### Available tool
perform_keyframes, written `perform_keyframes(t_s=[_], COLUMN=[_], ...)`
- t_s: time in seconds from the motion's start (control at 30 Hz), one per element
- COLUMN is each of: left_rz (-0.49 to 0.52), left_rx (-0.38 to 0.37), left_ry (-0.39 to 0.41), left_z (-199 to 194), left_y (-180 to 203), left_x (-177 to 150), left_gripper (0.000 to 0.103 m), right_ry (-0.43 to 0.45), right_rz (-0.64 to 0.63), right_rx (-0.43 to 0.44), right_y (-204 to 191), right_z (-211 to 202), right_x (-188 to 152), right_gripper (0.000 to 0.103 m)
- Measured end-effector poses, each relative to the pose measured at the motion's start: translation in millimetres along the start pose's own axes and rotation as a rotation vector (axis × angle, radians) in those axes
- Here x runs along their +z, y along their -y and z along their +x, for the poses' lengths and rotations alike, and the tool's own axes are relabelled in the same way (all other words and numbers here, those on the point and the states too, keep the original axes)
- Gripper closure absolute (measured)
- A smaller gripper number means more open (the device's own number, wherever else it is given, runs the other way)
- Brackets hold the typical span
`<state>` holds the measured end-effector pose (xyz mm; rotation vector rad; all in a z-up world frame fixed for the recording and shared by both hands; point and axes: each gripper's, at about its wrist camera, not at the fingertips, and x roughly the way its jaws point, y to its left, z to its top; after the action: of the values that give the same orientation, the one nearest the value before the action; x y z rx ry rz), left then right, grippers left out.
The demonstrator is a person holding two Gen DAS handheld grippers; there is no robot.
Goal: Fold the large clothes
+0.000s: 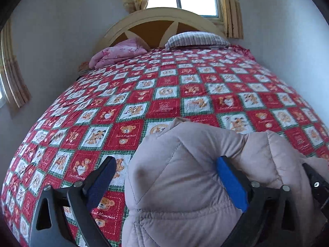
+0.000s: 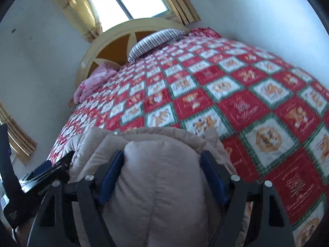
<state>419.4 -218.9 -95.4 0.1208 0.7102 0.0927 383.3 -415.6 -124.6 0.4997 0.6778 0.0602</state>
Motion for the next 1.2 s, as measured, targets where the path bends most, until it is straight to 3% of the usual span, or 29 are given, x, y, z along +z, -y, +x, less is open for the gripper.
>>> perform_keyframes(t_s=[0.3,1.2], left_rz=[-0.004,0.009], left_rx=[0.015,0.017], left_ry=[-0.026,-0.063], left_z=[23,44], left_y=[4,8], left_x=[-8,-20], left_gripper=[0.001,0.001], right_ry=[-0.022,-0.064], right_rz=[0.000,-0.016], right_rx=[-0.025,-0.097], right_y=[4,4], right_z=[19,41], right_x=[-10,-21], right_gripper=[0.022,0.020])
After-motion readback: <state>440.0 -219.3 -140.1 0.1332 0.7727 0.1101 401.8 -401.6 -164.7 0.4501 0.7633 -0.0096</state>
